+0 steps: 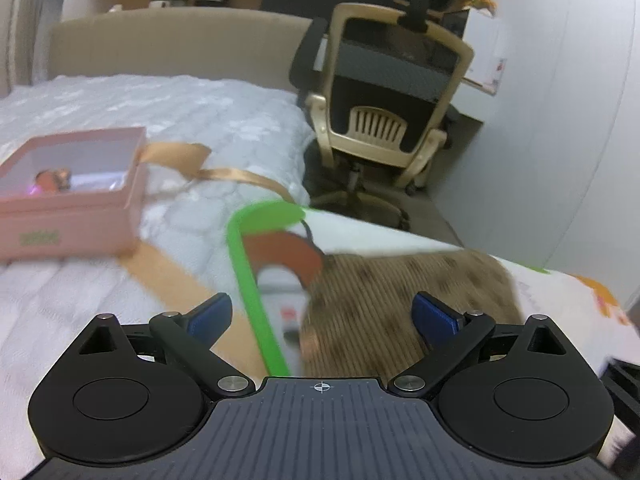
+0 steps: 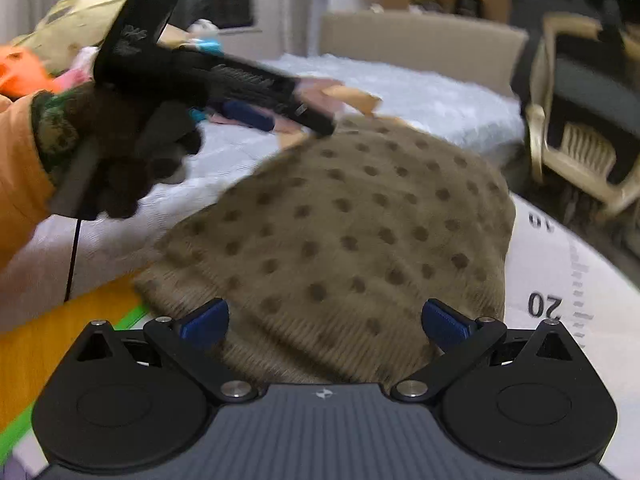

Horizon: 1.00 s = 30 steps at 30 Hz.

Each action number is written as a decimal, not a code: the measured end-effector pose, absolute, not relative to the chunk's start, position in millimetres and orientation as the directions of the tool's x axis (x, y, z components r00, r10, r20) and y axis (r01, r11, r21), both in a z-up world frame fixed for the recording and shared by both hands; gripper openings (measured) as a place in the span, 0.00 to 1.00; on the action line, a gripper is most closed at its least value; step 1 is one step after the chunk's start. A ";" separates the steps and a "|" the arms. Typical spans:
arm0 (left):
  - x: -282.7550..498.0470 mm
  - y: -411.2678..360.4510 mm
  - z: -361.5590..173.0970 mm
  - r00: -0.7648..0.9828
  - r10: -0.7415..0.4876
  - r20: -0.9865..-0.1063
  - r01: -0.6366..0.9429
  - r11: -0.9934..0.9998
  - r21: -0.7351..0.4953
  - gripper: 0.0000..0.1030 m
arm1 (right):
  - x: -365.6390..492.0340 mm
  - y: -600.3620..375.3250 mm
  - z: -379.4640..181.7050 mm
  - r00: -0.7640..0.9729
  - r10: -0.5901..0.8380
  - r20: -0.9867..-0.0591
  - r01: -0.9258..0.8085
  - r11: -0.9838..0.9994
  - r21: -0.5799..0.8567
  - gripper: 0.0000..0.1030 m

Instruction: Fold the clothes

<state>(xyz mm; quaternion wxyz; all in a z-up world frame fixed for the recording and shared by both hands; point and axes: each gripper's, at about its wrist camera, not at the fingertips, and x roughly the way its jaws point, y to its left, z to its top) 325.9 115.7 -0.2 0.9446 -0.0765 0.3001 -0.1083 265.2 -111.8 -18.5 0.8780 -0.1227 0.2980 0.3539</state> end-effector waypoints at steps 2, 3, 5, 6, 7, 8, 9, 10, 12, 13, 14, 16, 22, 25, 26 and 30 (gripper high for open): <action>294.7 113.2 -0.4 0.788 -0.260 -0.558 0.187 0.965 -0.186 0.97 | 258.6 -124.3 -10.3 0.590 0.564 -0.577 -0.686 0.728 0.011 1.00; 278.7 110.2 -2.7 0.781 -0.259 -0.569 0.202 0.966 -0.163 0.97 | 257.8 -132.2 -5.7 0.611 0.562 -0.558 -0.668 0.744 0.019 1.00; 256.2 102.9 -12.0 0.765 -0.239 -0.599 0.205 0.971 -0.125 0.97 | 259.2 -145.2 0.9 0.664 0.531 -0.526 -0.616 0.787 0.016 1.00; 248.2 98.9 -16.9 0.757 -0.226 -0.614 0.204 0.973 -0.107 0.97 | 261.8 -150.1 2.5 0.698 0.498 -0.514 -0.580 0.814 0.001 1.00; 242.8 94.4 -22.1 0.749 -0.206 -0.629 0.200 0.976 -0.082 0.97 | 265.8 -151.6 -1.3 0.722 0.449 -0.527 -0.542 0.840 -0.028 1.00; 237.3 89.9 -27.3 0.742 -0.187 -0.644 0.198 0.979 -0.056 0.97 | 269.9 -152.6 -5.8 0.742 0.397 -0.540 -0.504 0.862 -0.058 1.00; 232.2 85.7 -31.5 0.735 -0.167 -0.657 0.198 0.980 -0.028 0.97 | 274.1 -153.7 -10.3 0.760 0.343 -0.552 -0.464 0.881 -0.090 1.00; 227.9 82.0 -34.0 0.730 -0.148 -0.667 0.203 0.979 0.005 0.97 | 277.9 -153.9 -16.8 0.743 0.320 -0.588 -0.456 0.885 -0.094 1.00; 218.5 75.7 -36.2 0.722 -0.119 -0.681 0.223 0.973 0.066 0.97 | 281.1 -156.8 -27.9 0.693 0.313 -0.650 -0.462 0.884 -0.067 1.00; 212.7 75.2 -35.6 0.720 -0.116 -0.684 0.233 0.969 0.081 0.97 | 277.1 -159.8 -29.3 0.672 0.337 -0.659 -0.480 0.877 -0.041 1.00; 208.2 76.6 -34.0 0.714 -0.117 -0.690 0.240 0.967 0.084 0.97 | 272.9 -162.7 -30.5 0.651 0.361 -0.667 -0.497 0.868 -0.015 1.00; 201.5 81.6 -26.4 0.712 -0.142 -0.688 0.246 0.968 0.055 0.97 | 263.6 -166.2 -28.6 0.639 0.399 -0.658 -0.534 0.845 -0.007 1.00; 243.8 101.6 31.4 0.759 -0.382 -0.527 0.291 0.923 -0.251 0.97 | 260.2 -162.5 -10.2 0.691 0.410 -0.595 -0.538 0.842 -0.045 1.00; 294.5 100.2 47.2 0.721 -0.539 -0.435 0.368 0.830 -0.418 0.97 | 263.4 -155.0 -0.5 0.710 0.427 -0.560 -0.535 0.844 -0.036 1.00; 313.0 97.8 47.1 0.703 -0.570 -0.426 0.370 0.804 -0.465 0.97 | 258.9 -154.2 2.2 0.710 0.436 -0.553 -0.542 0.840 -0.035 1.00; 386.4 83.5 15.8 0.662 -0.505 -0.555 0.250 0.846 -0.471 0.97 | 250.6 -158.8 2.8 0.705 0.448 -0.550 -0.554 0.832 -0.033 1.00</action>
